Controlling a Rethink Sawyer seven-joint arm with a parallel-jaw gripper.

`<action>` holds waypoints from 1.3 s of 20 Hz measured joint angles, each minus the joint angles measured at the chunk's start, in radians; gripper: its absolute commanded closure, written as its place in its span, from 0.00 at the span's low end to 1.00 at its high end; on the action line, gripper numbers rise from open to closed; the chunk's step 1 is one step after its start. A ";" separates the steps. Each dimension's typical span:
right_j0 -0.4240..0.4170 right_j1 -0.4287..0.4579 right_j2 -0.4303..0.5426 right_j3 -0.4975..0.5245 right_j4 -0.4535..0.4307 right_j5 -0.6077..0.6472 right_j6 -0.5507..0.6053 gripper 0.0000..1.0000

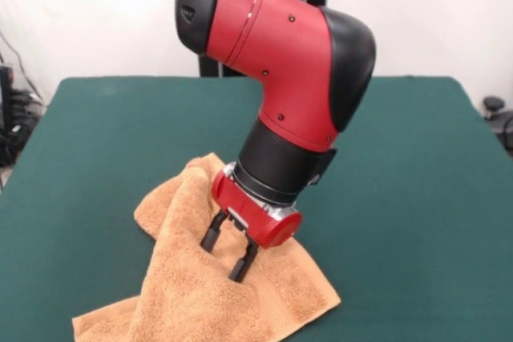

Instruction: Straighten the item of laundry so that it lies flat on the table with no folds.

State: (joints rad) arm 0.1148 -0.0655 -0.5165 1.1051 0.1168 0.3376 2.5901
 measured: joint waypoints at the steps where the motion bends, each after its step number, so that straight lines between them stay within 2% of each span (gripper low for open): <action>1: 0.003 0.005 -0.007 -0.002 0.009 0.000 0.000 0.00; 3: 0.006 0.008 -0.013 -0.005 0.014 0.000 0.000 0.00; 4: 0.014 0.020 -0.028 -0.014 0.028 -0.003 0.000 1.00; 16: 0.013 0.027 -0.032 -0.023 0.052 -0.003 0.000 1.00; 23: 0.005 0.030 -0.033 -0.023 0.123 0.004 0.000 1.00; 26: 0.005 0.038 -0.044 -0.029 0.183 0.036 0.000 1.00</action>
State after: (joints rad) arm 0.1199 -0.0276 -0.5602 1.0761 0.3001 0.3740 2.5901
